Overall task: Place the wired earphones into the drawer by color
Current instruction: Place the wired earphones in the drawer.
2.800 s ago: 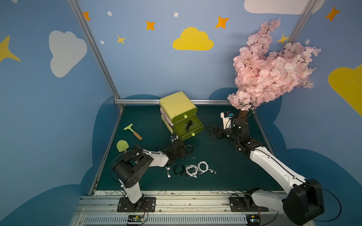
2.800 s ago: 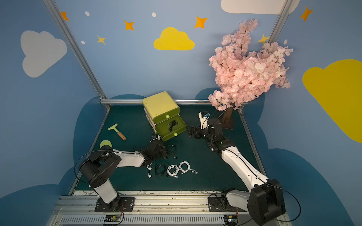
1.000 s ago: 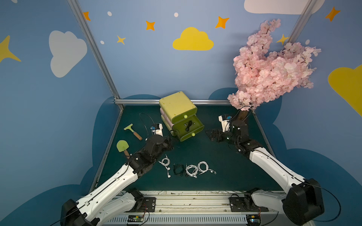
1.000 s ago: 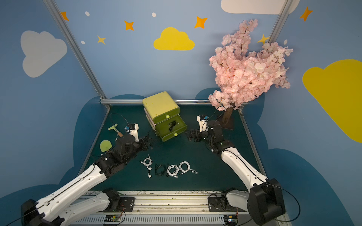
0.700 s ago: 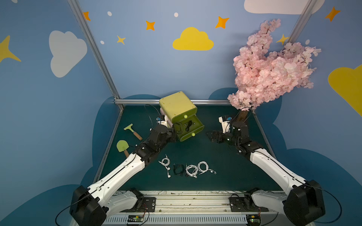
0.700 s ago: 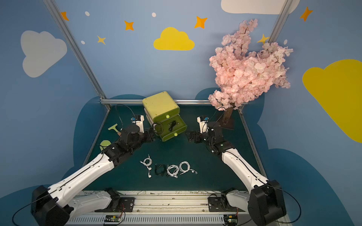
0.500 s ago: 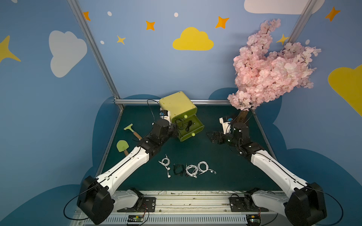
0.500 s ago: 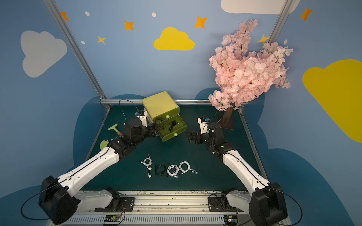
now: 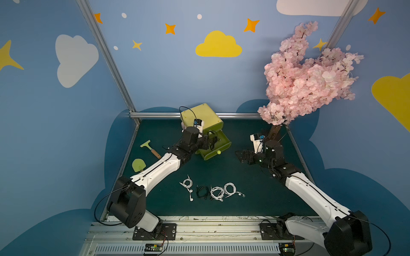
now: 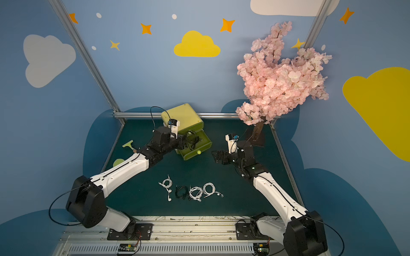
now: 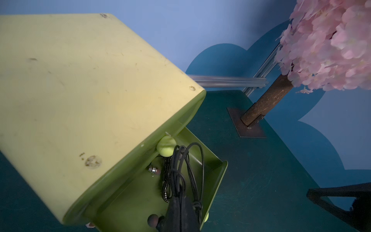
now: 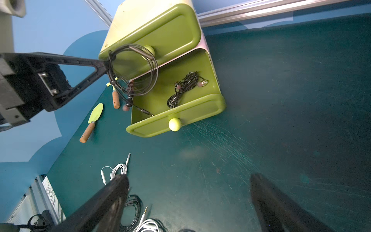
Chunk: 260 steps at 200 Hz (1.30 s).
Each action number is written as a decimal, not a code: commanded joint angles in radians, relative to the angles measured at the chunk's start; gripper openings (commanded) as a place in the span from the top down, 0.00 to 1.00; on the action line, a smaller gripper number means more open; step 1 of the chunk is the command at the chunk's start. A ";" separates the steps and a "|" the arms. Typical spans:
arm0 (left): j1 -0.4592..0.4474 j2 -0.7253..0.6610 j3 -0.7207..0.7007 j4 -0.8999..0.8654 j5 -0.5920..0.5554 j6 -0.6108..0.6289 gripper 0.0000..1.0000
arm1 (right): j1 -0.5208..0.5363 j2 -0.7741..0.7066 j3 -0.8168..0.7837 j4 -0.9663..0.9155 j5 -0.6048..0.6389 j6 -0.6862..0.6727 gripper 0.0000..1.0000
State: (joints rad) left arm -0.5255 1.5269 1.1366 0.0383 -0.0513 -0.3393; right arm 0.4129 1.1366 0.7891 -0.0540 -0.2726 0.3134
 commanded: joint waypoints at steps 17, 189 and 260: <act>0.004 0.034 0.012 0.015 0.023 0.017 0.97 | -0.005 -0.023 -0.013 -0.017 0.000 -0.011 0.02; 0.006 -0.084 -0.059 -0.063 0.045 -0.142 0.39 | 0.236 0.099 0.036 -0.153 -0.343 -0.087 0.03; 0.007 -0.445 -0.287 -0.265 -0.082 -0.278 0.00 | 0.430 0.209 0.069 -0.175 -0.273 -0.008 0.12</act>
State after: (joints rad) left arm -0.5236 1.1774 0.9070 -0.1009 -0.0746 -0.5632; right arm 0.7910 1.3102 0.8215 -0.2035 -0.5846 0.2592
